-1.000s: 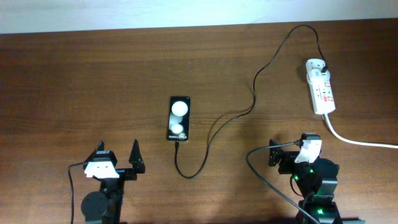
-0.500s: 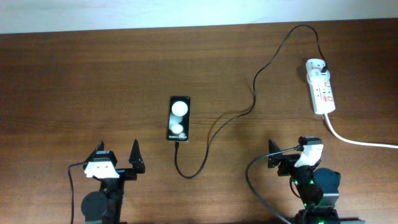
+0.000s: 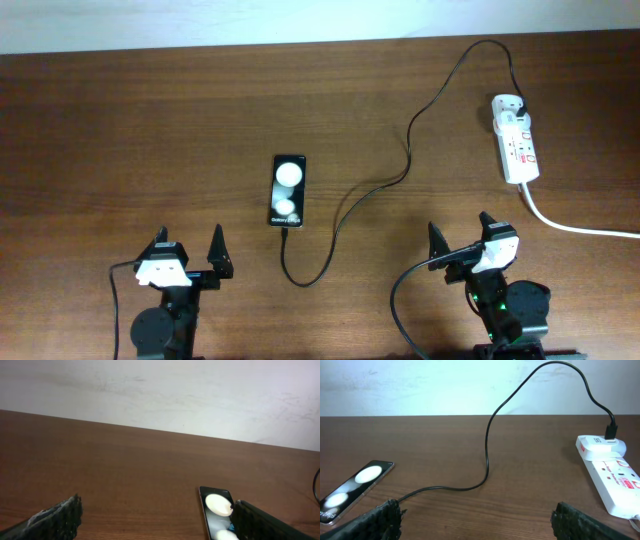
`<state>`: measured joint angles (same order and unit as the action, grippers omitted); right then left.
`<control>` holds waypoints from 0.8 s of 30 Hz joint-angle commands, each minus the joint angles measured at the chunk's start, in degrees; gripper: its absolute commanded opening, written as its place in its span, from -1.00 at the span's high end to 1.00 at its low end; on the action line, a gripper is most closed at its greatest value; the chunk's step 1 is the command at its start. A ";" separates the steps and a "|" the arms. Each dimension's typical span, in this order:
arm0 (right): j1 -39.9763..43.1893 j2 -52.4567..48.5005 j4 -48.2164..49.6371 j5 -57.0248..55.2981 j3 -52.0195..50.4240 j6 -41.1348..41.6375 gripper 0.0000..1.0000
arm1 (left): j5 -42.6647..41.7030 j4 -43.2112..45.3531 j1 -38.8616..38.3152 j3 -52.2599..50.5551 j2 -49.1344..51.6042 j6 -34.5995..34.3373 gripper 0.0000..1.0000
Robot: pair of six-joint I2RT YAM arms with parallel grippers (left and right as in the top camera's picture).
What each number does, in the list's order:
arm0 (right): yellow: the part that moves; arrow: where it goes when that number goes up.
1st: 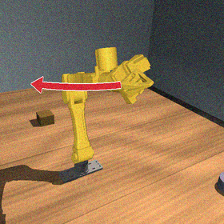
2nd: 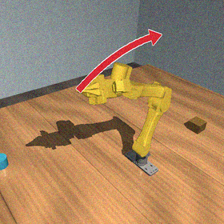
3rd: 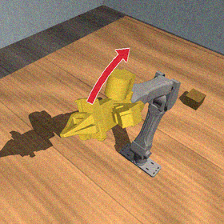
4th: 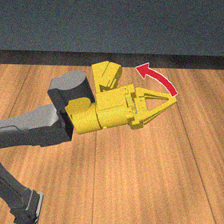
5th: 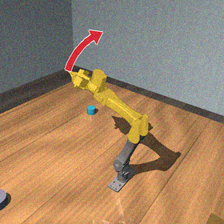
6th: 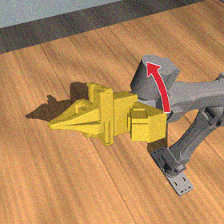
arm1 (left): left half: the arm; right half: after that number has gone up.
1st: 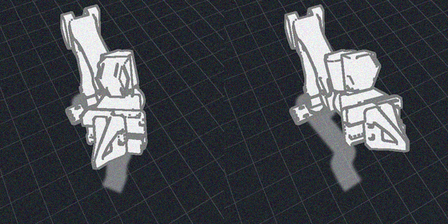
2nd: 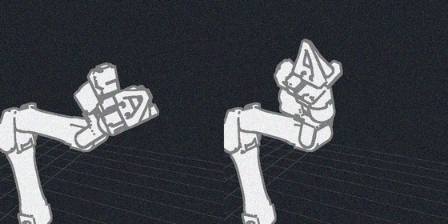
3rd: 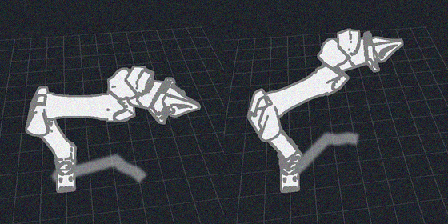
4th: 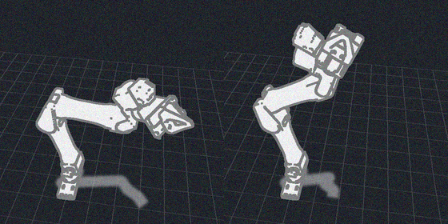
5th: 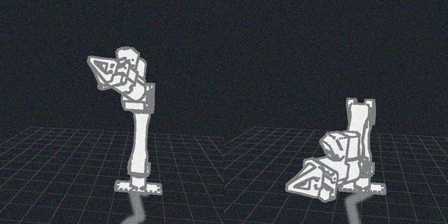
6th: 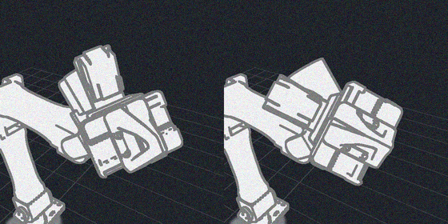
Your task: Plug charger to phone and switch on socket
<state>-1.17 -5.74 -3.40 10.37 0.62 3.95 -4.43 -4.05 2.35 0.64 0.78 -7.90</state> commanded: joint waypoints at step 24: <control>-0.37 5.55 -0.31 -0.31 -0.31 -0.72 -0.97 | 0.39 -0.33 -0.22 -0.11 -0.42 0.72 -0.98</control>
<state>-1.17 -0.91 -3.38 10.37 0.62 3.66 -4.43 -4.05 2.35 0.64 0.78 -7.90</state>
